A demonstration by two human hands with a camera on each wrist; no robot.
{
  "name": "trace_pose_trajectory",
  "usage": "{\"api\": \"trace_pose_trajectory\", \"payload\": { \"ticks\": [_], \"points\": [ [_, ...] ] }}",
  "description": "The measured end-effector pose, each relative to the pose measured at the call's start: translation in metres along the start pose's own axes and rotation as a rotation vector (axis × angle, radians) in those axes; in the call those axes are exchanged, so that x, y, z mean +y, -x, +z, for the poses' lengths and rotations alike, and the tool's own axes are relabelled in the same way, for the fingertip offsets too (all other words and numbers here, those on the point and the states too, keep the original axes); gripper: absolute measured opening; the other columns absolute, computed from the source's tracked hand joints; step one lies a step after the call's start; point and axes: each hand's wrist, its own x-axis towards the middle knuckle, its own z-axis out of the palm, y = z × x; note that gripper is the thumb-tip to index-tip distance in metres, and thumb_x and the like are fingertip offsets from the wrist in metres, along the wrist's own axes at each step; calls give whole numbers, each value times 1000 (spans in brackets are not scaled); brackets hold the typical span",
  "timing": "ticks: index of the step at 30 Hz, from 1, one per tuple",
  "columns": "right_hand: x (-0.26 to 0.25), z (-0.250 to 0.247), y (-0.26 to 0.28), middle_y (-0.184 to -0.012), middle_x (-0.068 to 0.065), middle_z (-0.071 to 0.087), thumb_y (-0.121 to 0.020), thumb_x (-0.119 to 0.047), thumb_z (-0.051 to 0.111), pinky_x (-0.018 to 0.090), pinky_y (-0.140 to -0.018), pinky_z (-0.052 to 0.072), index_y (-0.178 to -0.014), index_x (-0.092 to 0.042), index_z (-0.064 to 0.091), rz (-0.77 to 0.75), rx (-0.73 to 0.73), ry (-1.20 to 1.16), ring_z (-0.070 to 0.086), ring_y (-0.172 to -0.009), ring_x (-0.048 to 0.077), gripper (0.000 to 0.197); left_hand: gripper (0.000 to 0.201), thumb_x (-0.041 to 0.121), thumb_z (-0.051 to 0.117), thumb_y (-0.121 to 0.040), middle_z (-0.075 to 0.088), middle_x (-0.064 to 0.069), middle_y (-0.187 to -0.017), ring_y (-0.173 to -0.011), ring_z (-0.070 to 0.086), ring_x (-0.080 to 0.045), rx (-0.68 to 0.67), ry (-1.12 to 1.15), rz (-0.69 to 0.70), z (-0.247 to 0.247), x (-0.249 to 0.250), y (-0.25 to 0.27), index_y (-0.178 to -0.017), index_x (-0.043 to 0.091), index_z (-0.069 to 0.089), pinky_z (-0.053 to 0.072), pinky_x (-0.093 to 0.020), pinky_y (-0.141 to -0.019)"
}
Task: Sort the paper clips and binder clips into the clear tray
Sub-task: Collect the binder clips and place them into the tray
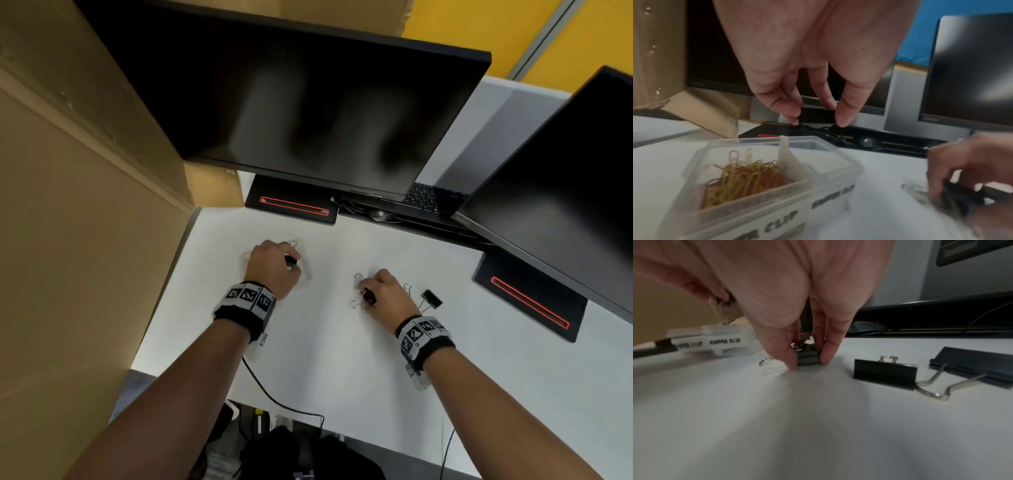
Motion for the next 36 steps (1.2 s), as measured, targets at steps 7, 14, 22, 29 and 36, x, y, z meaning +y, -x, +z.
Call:
{"api": "trace_pose_trajectory", "payload": {
  "ticks": [7,14,22,29,36],
  "points": [
    [-64,-23,-32,-97,1,57,-72,-8,78,14,-79,49,-101,-23,70,-92,139,-402,60,-85,14,34,28,21,70,-75,68,2,-104,-104,59,-22,-124,-30,-58,-2,-6,-15,-102,26,67,52,-37,-88],
    [-106,-1,-68,-99,2,56,-70,-11,80,34,-82,56,-102,-26,69,-103,50,-420,60,-90,18,37,31,22,72,-81,67,4,-108,-97,64,-17,-36,71,-57,-21,-26,-19,-110,29,67,54,-34,-87],
    [-116,18,-71,-107,2,65,-76,-29,77,39,-91,45,-118,-29,66,-203,36,-155,49,-105,23,44,17,30,65,-87,70,9,-102,-93,65,-10,52,156,-66,-37,-49,-9,-103,28,69,54,-29,-84],
    [-54,-10,-19,-103,0,63,-87,-27,66,24,-88,39,-114,-24,67,-38,187,-236,52,-103,16,26,15,23,66,-86,68,6,-94,-83,62,-7,-32,196,263,1,17,10,-100,22,70,53,-25,-78],
    [66,-51,54,-93,-2,60,-87,-12,63,30,-83,47,-105,-17,67,337,316,-198,57,-92,17,19,23,28,63,-87,65,3,-104,-98,60,-15,-358,37,469,90,94,18,-109,23,67,49,-33,-90]
  ]
}}
